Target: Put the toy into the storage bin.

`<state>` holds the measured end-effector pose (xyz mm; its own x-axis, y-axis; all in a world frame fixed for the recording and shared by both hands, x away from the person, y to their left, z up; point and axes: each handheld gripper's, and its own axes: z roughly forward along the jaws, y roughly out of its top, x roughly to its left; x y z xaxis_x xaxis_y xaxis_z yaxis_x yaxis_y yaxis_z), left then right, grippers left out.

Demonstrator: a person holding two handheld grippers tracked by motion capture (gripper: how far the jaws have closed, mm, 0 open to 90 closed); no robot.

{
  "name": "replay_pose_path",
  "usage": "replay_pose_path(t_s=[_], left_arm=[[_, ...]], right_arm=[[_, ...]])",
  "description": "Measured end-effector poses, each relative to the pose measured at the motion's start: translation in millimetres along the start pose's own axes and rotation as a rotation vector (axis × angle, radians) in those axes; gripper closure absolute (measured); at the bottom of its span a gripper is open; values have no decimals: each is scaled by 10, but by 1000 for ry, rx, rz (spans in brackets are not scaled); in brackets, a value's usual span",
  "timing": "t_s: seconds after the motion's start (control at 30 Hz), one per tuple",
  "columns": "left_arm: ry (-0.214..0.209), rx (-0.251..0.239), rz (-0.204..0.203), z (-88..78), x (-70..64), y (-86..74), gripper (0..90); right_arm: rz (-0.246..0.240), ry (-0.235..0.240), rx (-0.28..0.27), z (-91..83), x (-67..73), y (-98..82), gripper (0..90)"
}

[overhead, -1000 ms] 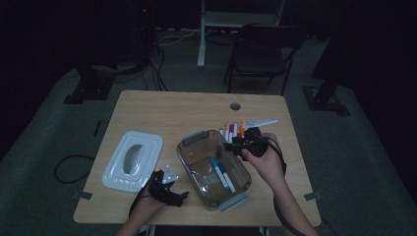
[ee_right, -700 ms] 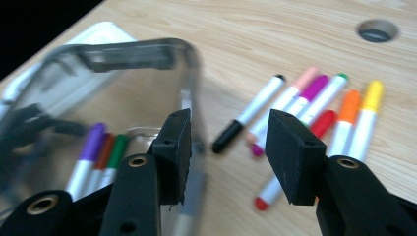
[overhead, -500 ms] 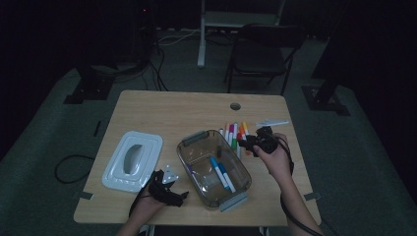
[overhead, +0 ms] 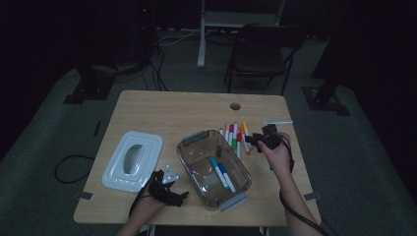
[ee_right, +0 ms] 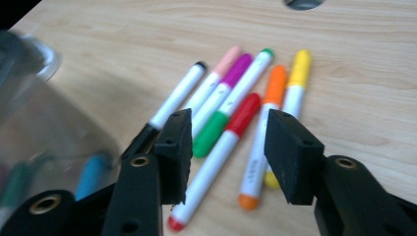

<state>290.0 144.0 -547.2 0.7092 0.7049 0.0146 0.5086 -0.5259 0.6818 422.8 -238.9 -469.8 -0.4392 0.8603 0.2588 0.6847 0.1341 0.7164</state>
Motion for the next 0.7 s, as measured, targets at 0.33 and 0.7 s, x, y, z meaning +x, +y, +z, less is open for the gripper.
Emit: replay_pose_path(t_s=[0.33,0.7], left_arm=[[7,1,-7,-2,0,-2,5],[7,1,-8,-2,0,-2,5]], right_arm=[[57,-94,55,347,-219,45,606],[98,-170,98,696,-412,168,636]])
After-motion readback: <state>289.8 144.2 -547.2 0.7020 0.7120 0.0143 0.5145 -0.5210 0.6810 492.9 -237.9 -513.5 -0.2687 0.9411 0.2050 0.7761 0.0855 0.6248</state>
